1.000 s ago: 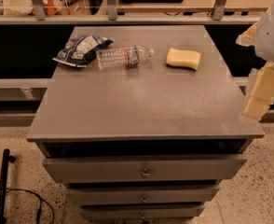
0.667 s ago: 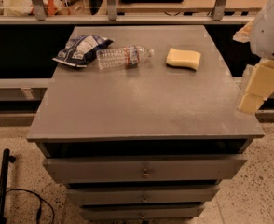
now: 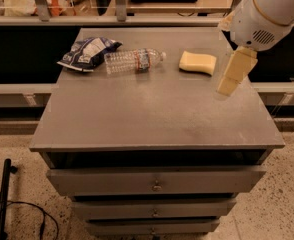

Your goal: Pick water bottle

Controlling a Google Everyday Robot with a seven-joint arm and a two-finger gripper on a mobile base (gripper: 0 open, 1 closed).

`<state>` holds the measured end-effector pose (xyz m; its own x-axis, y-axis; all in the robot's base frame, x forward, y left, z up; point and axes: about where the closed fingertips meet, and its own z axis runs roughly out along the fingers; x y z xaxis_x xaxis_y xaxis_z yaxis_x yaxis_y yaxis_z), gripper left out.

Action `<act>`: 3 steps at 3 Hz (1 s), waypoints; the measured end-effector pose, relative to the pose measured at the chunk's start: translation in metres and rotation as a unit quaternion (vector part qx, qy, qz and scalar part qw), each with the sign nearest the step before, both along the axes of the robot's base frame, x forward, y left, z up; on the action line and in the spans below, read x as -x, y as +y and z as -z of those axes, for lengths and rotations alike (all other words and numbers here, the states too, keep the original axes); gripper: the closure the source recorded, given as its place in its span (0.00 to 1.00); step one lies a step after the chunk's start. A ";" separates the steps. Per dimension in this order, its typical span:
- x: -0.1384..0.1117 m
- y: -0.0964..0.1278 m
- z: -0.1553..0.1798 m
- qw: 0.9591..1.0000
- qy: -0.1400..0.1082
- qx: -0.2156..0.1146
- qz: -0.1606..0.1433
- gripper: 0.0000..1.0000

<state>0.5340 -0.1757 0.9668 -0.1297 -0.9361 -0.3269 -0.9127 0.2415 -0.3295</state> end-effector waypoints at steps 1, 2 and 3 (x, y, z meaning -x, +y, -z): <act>-0.041 0.013 0.005 0.999 -0.010 -0.046 -0.004 0.00; -0.074 0.027 0.007 0.995 -0.014 -0.096 -0.009 0.00; -0.092 0.042 0.005 0.991 -0.014 -0.130 -0.019 0.00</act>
Offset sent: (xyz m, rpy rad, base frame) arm 0.1167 0.0410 -0.0042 0.3304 -0.0395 0.0253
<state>0.6263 -0.1333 0.9614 -0.0832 -0.8237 -0.5609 -0.9142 0.2871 -0.2860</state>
